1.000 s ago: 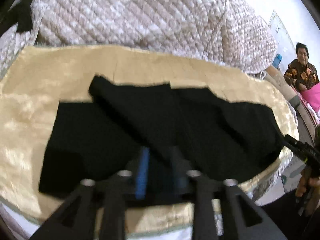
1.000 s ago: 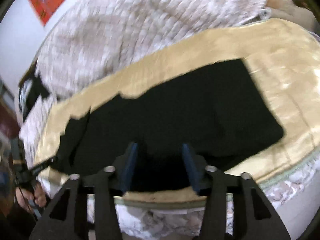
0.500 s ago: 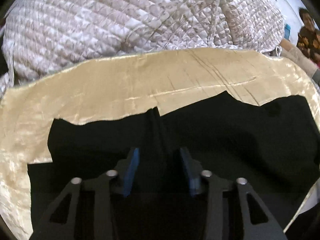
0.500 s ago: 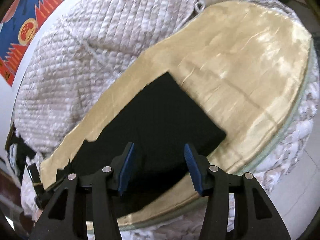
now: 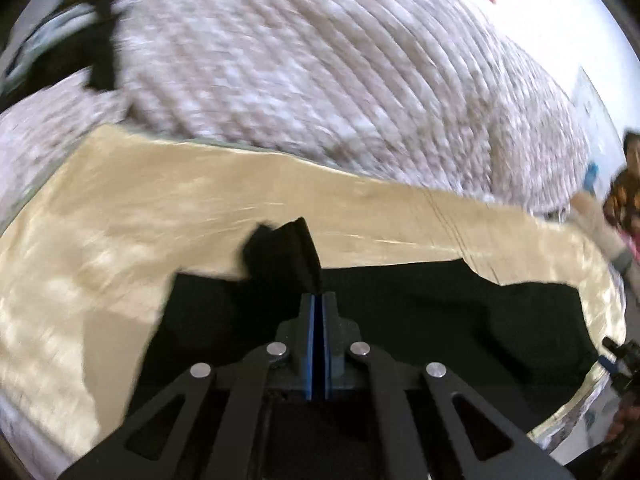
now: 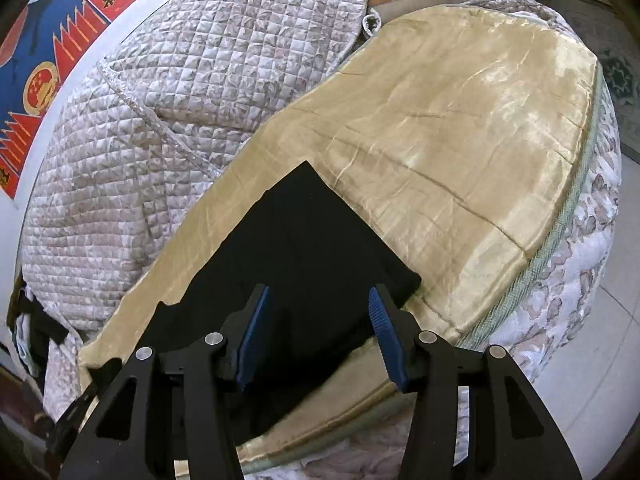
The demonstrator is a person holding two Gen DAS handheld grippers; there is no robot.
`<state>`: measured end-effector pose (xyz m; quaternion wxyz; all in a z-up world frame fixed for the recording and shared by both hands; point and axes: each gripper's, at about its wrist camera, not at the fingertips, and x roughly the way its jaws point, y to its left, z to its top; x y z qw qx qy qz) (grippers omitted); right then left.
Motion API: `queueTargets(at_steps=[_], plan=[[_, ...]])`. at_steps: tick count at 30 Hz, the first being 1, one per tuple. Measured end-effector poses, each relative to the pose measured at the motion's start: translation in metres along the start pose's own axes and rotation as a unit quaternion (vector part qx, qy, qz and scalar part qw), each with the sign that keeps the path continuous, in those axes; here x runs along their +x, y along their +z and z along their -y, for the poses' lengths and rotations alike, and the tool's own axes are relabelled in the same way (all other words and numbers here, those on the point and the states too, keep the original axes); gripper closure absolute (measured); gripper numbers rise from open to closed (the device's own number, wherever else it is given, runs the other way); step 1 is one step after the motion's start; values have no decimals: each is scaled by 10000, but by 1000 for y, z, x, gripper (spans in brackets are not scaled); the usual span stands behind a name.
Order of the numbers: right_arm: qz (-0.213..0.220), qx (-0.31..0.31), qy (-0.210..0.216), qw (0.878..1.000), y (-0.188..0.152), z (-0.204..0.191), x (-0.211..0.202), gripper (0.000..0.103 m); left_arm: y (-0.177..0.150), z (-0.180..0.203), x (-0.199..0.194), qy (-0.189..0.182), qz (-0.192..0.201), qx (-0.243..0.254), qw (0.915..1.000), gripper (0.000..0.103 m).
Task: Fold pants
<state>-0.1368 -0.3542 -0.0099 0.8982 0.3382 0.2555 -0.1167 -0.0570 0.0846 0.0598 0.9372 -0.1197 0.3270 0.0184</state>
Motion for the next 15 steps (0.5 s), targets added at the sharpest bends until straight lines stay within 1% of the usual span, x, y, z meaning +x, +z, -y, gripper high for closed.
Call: queueTargets(at_steps=[2, 6, 7, 8, 9, 11, 13, 15], plan=[[-31, 33, 61, 10000, -2, 1, 0, 52, -15, -17, -12, 106, -6, -203, 9997, 98], [-112, 73, 107, 9999, -4, 1, 1, 52, -43, -50, -3, 261, -398, -748, 9961, 98], [-153, 72, 140, 9998, -5, 2, 2, 52, -48, -58, 2, 149, -522, -935, 9941, 98], [-179, 78, 161, 9997, -6, 2, 2, 52, -51, -64, 4, 112, -570, -1055, 9927, 97], [-195, 92, 185, 9996, -7, 2, 2, 52, -54, -68, 5, 95, -586, -1162, 9914, 96], [-236, 111, 243, 9994, -8, 3, 3, 52, -57, -75, 9, -103, -630, -1388, 9883, 95], [-236, 194, 297, 9991, -8, 5, 3, 52, -58, -82, 14, -219, -697, -1641, 9837, 90], [-199, 264, 370, 9988, -8, 6, 2, 52, -59, -87, 16, -295, -703, -1844, 9799, 79]])
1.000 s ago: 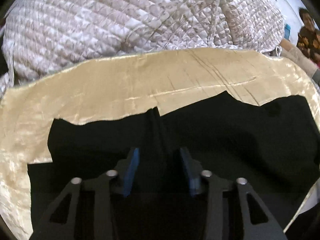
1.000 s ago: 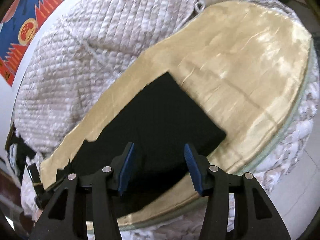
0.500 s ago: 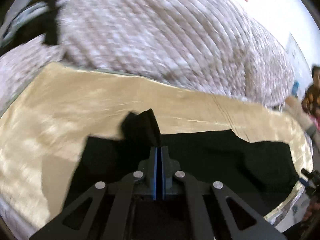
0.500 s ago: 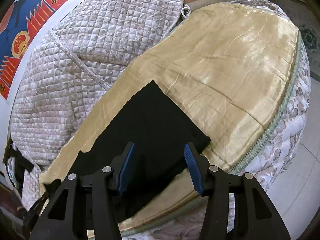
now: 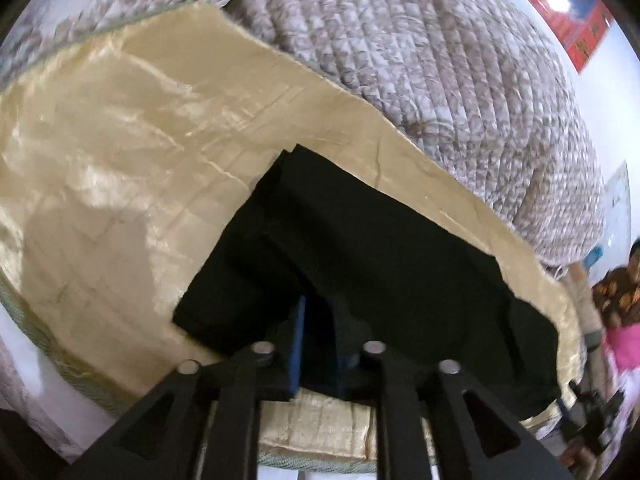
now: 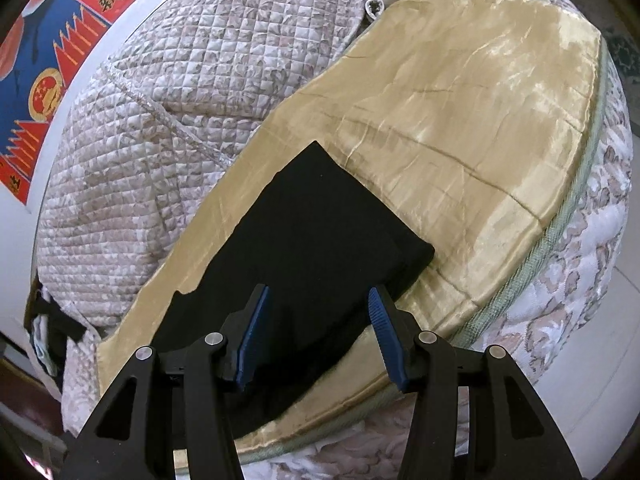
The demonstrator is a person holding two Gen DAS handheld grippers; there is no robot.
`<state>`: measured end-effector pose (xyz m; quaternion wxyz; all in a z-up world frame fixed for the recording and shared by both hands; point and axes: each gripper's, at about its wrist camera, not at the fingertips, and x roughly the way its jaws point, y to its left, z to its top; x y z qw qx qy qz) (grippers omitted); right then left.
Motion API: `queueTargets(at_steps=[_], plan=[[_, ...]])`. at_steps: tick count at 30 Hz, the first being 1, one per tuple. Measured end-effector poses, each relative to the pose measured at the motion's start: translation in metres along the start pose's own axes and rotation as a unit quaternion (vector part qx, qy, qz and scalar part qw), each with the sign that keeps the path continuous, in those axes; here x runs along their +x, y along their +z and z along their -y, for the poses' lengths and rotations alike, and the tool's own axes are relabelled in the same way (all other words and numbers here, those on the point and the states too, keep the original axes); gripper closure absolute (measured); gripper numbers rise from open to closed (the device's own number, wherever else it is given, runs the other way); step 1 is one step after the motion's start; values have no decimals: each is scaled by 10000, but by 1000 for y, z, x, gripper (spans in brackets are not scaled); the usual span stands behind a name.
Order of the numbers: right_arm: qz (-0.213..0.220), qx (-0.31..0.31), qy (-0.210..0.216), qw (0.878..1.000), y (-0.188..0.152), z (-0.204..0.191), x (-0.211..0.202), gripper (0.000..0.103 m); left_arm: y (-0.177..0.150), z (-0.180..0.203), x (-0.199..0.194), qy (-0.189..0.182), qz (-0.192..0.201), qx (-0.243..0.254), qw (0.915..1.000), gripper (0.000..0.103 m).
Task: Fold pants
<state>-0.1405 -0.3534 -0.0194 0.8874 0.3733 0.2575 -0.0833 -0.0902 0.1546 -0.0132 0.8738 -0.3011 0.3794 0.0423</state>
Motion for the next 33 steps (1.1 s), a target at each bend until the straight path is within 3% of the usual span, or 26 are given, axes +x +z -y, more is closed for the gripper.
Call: queueTargets(at_steps=[4, 12, 13, 15, 21, 23, 24, 27, 33], plan=[[248, 196, 230, 9992, 2, 4, -9, 52, 1, -2, 4, -135, 2, -146, 9998, 76], [53, 498, 344, 9982, 0, 13, -4, 52, 2, 12, 9, 253, 117, 228, 9994, 76], [-7, 579, 369, 9976, 0, 16, -2, 52, 2, 14, 9, 288, 123, 287, 9991, 77], [-106, 720, 416, 9965, 1, 19, 3, 52, 4, 18, 11, 359, 123, 425, 9984, 92], [-7, 680, 357, 9970, 8, 16, 5, 52, 8, 19, 14, 393, 109, 458, 9981, 98], [-61, 664, 389, 9970, 10, 14, 7, 71, 8, 19, 11, 405, 164, 492, 9978, 98], [-108, 691, 361, 9969, 10, 15, 9, 88, 8, 19, 8, 399, 195, 495, 9978, 98], [-224, 838, 351, 9956, 10, 19, 13, 93, 10, 18, -1, 342, 284, 521, 9977, 98], [230, 643, 486, 9965, 13, 7, -14, 95, 11, 16, -31, 213, 564, 461, 9971, 99]])
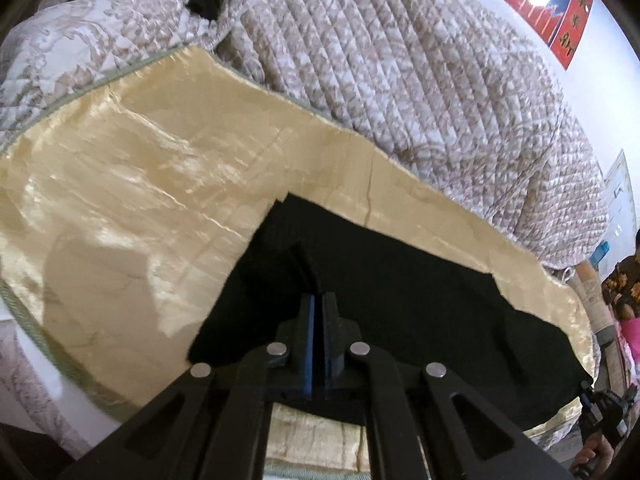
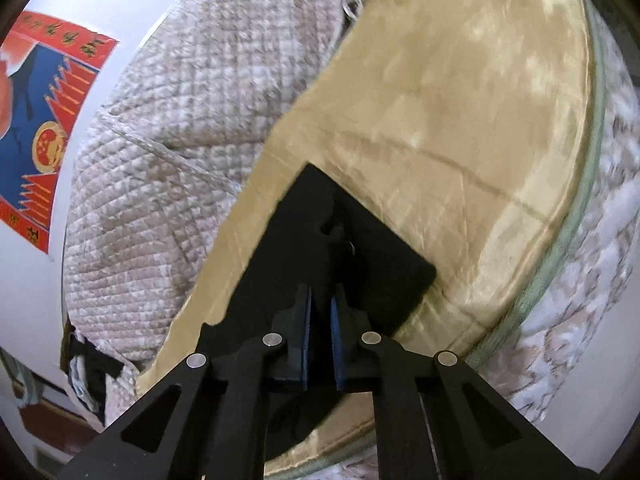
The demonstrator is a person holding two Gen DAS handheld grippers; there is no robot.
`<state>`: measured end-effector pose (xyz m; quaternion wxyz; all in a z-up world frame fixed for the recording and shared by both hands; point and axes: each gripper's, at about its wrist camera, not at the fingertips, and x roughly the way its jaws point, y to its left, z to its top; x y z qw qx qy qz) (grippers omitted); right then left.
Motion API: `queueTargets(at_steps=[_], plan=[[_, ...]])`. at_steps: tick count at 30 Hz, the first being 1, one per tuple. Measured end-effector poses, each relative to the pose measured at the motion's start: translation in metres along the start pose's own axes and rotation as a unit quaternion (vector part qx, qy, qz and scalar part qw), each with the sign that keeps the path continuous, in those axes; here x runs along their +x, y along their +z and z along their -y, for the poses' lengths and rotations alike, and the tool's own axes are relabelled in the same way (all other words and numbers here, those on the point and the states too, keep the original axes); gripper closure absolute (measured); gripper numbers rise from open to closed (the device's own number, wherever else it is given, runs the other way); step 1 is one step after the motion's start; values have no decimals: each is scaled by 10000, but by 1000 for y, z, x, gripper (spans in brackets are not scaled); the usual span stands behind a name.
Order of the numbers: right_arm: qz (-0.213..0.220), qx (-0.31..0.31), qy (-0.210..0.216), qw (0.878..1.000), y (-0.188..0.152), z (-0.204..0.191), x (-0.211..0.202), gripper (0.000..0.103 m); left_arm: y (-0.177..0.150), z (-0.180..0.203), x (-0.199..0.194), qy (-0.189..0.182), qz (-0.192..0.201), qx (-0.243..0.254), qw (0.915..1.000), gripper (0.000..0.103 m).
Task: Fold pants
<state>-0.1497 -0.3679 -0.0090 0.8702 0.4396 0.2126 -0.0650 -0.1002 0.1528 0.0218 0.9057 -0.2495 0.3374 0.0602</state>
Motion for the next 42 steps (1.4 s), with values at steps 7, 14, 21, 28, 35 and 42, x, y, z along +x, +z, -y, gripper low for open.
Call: queueTargets(at_steps=[7, 14, 21, 28, 35, 42], plan=[[-53, 299, -130, 9995, -3, 13, 5, 95, -1, -16, -4, 46, -129, -232, 9996, 99], [-110, 195, -374, 9990, -3, 14, 8, 95, -6, -16, -8, 146, -143, -210, 9996, 99], [158, -153, -138, 9997, 1, -9, -8, 95, -2, -14, -17, 40, -85, -200, 9998, 99], [-63, 229, -886, 9958, -2, 18, 2, 93, -16, -22, 1, 428, -590, -220, 9971, 99], [726, -544, -1324, 9870, 2, -13, -28, 77, -7, -28, -16, 862, -427, -321, 9948, 99], [-479, -2658, -923, 9584, -41, -78, 50, 75, 5, 26, -1, 186, -380, 357, 9985, 98]])
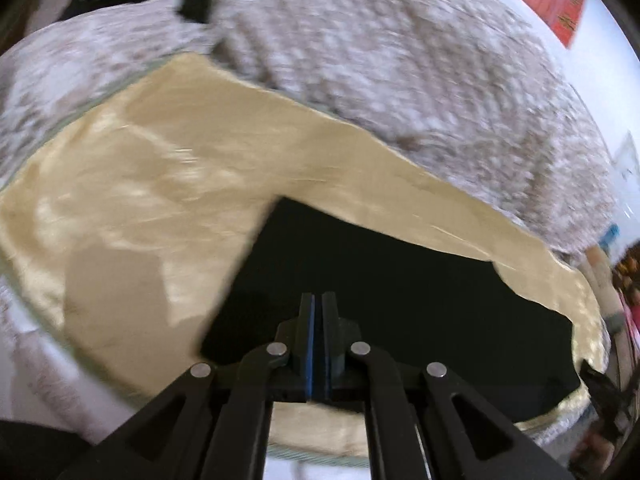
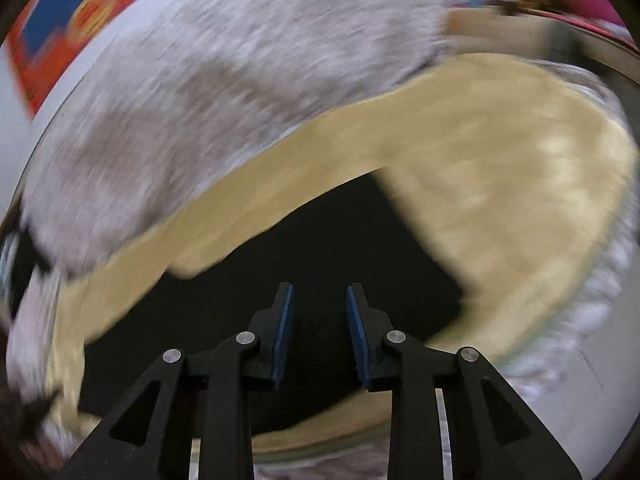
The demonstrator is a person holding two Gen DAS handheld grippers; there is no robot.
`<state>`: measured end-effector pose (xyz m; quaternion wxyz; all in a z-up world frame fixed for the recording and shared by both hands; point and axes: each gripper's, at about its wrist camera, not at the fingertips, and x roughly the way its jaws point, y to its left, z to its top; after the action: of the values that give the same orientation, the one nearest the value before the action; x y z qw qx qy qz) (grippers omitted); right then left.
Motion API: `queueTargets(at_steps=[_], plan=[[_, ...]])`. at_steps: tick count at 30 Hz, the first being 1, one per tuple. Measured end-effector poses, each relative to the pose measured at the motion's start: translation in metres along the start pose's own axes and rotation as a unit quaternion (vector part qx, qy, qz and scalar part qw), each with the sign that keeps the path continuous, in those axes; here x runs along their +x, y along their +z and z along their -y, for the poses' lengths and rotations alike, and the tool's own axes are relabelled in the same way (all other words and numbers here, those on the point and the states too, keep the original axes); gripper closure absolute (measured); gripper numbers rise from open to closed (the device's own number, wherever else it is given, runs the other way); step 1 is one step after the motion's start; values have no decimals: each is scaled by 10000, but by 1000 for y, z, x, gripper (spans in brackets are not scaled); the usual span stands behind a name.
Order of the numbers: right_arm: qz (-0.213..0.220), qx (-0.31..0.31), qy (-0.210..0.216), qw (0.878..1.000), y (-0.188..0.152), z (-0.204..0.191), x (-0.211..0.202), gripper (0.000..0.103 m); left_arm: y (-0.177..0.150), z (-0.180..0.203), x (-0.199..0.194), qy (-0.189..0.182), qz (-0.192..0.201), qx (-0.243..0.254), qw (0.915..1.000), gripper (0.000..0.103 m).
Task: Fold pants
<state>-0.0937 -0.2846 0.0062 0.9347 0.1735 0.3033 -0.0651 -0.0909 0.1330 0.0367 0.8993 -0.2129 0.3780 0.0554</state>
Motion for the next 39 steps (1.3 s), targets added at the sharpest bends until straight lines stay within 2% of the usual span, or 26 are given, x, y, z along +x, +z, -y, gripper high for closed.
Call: queueTargets(at_steps=[1, 3, 4, 6, 7, 9, 12, 15, 18, 20, 22, 24, 27, 29, 31, 34, 39], plan=[[-176, -212, -135, 9995, -3, -7, 12, 75, 1, 7, 6, -67, -63, 88, 9999, 98], [-658, -65, -352, 9972, -9, -1, 35, 76, 3, 19, 20, -140, -253, 225, 9993, 98], [-656, 97, -375, 9971, -11, 6, 36, 76, 5, 22, 27, -152, -382, 250, 9988, 98], [-385, 319, -457, 9977, -9, 17, 23, 76, 9, 26, 35, -166, -491, 309, 9982, 98], [-128, 355, -496, 9981, -3, 20, 15, 76, 11, 29, 37, -161, -488, 384, 9979, 98], [43, 215, -468, 9987, 7, 16, 12, 75, 18, 39, 41, -161, -469, 588, 9970, 98], [-105, -77, -261, 9996, 25, 4, 32, 76, 32, 59, 56, -182, -403, 1005, 9940, 98], [-301, -484, -363, 9977, 41, -6, 63, 76, 42, 69, 76, -5, -377, 1284, 9910, 97], [-472, -518, -448, 9965, 50, -1, 89, 76, 46, 65, 92, 323, -302, 1361, 9897, 91], [-528, -578, -698, 9945, 53, 6, 98, 75, 46, 55, 103, 488, -378, 1282, 9898, 86], [-422, -160, -950, 9945, 60, 25, 98, 75, 46, 40, 114, 735, -553, 1062, 9901, 85], [-351, 225, -769, 9962, 67, 39, 93, 75, 47, 30, 117, 618, -605, 859, 9925, 85], [-258, 54, -1224, 9921, 67, 40, 88, 76, 50, 33, 112, 677, -481, 929, 9922, 83], [-179, 19, -1079, 9940, 63, 36, 81, 76, 49, 36, 107, 677, -406, 931, 9925, 81], [-135, -270, -919, 9953, 57, 20, 74, 75, 43, 43, 101, 592, -344, 1026, 9924, 81], [-305, -566, -473, 9968, 44, -6, 73, 75, 31, 59, 89, 387, -247, 1197, 9917, 78], [-544, -1537, -109, 9866, 14, -69, 70, 75, 0, 99, 72, -132, -239, 1731, 9845, 74]])
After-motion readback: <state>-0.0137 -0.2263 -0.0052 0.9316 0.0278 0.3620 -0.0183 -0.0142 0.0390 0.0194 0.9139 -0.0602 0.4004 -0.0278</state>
